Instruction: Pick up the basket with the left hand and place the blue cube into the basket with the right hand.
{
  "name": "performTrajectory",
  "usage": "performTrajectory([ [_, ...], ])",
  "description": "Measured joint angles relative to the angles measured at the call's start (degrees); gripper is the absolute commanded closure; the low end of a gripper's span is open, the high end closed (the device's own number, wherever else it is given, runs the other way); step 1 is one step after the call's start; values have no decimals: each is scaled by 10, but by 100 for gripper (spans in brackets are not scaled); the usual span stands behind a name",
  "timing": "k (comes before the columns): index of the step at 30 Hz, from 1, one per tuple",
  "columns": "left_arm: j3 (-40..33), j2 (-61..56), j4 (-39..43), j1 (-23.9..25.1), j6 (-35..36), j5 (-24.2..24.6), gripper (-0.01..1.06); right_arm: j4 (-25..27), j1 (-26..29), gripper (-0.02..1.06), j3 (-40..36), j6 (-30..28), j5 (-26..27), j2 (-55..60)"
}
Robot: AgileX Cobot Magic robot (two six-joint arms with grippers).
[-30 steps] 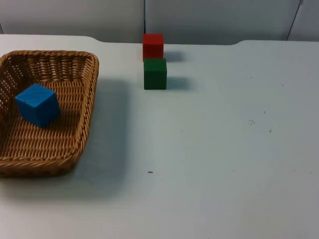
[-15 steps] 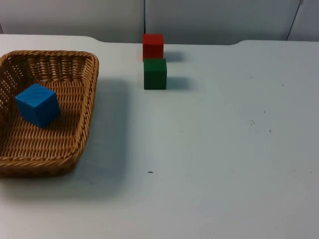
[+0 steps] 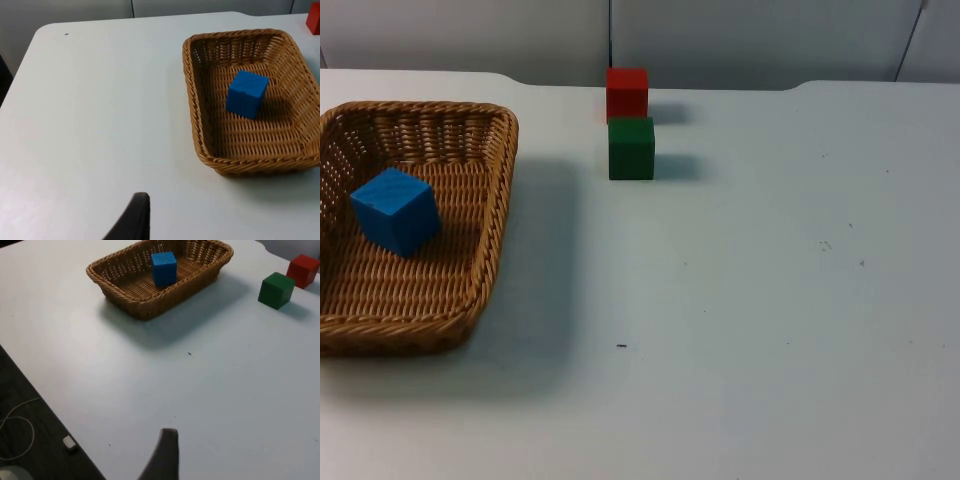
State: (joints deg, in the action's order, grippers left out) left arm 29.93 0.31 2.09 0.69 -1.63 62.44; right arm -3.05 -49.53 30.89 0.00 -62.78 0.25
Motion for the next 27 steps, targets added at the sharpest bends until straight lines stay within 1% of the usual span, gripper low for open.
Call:
performTrajectory([
  [3, 0, 0, 0, 0, -1, 0, 7, -4, 0, 27, -11, 0, 1, 0],
  [6, 0, 0, -1, 0, -1, 0, 7, -18, -1, 27, -16, 16, 2, 0],
  [9, 0, 0, -2, 0, -1, 0, 7, -20, -1, 26, -18, 21, 2, 0],
  [10, 0, 0, -2, 0, -1, 0, 7, -21, -1, 22, -18, 22, 2, 0],
  [11, 0, 0, -2, 0, -1, 0, 7, -21, -1, 13, -18, 23, 2, 0],
  [12, 0, 0, -2, 0, -1, 0, 7, -21, -1, 6, -18, 23, 2, 0],
  [13, 0, 0, -2, 0, -1, 0, 7, -21, -1, 6, -18, 23, 2, 0],
  [14, 0, 0, -2, 0, -1, 0, 7, -22, -1, -1, -18, 23, 2, 0],
  [27, 0, 0, -2, 0, -1, 0, 7, -17, -1, 0, -18, 12, 2, 0],
])
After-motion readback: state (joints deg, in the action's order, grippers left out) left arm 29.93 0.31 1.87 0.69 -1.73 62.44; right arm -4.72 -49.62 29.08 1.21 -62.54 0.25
